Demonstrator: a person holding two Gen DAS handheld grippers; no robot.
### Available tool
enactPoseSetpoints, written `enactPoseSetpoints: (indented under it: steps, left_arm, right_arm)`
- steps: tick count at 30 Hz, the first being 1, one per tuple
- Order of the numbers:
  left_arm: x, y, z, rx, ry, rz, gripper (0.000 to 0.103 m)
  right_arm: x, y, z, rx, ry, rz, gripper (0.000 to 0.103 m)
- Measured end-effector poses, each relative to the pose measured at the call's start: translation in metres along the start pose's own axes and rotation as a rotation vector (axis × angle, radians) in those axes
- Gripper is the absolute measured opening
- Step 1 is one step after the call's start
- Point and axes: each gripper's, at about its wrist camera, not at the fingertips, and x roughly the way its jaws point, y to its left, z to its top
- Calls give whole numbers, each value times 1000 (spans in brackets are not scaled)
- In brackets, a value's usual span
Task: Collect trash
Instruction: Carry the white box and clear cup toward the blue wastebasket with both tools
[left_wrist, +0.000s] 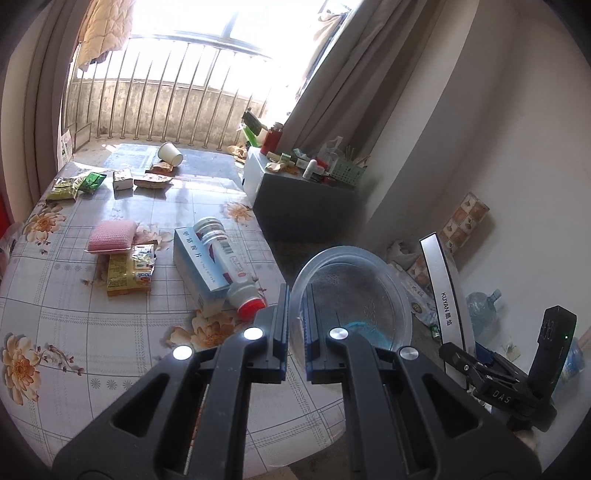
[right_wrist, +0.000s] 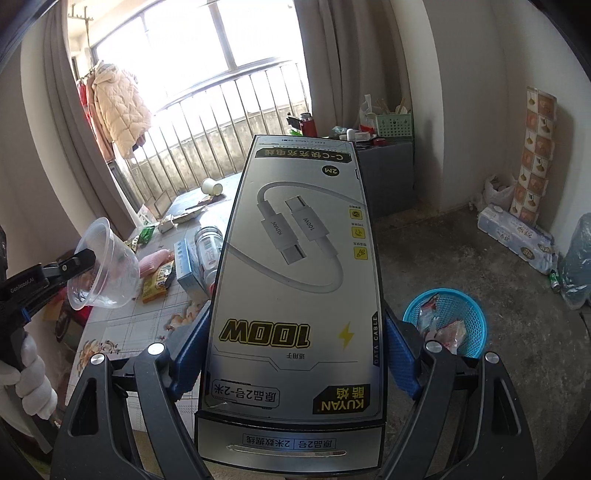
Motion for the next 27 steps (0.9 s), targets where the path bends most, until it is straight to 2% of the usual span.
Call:
enactPoseSetpoints:
  steps: [7, 15, 27]
  left_arm:
    - [38, -48, -1, 67, 56, -31, 5]
    - [77, -85, -7, 110, 108, -37, 5]
    - [131, -141, -24, 174, 164, -60, 5]
  right_arm:
    - [-1, -64, -11, 107, 23, -88, 80]
    - [21, -119, -20, 199, 61, -124, 80]
    - [41, -190, -53, 316, 127, -163, 80]
